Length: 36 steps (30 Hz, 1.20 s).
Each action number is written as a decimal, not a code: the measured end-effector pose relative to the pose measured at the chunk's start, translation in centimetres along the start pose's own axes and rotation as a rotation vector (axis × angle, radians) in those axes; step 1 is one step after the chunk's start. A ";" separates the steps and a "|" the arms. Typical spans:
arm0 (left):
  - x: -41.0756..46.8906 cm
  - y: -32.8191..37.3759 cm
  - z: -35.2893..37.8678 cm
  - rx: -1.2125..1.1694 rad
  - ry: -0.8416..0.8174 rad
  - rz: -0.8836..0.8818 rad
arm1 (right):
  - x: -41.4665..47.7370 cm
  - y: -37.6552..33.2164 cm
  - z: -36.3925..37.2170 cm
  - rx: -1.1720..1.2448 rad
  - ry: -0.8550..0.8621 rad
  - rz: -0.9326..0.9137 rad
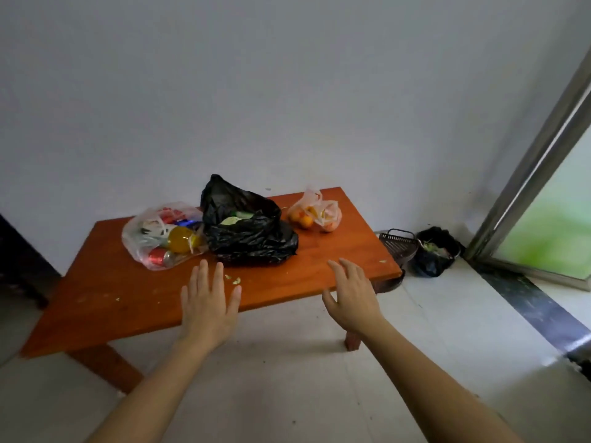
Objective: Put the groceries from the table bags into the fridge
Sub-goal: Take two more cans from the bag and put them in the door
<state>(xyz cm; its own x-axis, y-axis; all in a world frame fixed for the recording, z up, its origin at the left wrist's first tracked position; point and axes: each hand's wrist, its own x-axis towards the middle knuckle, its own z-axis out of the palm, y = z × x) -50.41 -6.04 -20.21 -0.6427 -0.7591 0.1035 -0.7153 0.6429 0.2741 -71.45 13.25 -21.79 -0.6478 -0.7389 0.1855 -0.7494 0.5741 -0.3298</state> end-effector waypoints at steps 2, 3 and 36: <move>2.1 -2.3 0.7 -0.003 -0.017 -0.048 | 3.1 -1.8 2.2 0.013 -0.064 -0.035; 3.3 -3.5 1.1 -0.004 -0.032 -0.069 | 4.8 -2.6 3.4 0.022 -0.090 -0.055; 38.3 -37.3 8.4 0.060 -0.531 -0.125 | 51.4 -35.2 33.4 -0.122 -0.717 -0.425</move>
<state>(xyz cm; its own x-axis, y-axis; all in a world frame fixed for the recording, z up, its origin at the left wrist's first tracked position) -50.59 -58.24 -34.49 -0.5907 -0.6842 -0.4277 -0.7997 0.5671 0.1971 -73.75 -56.76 -31.56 -0.0940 -0.9221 -0.3753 -0.9459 0.2003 -0.2552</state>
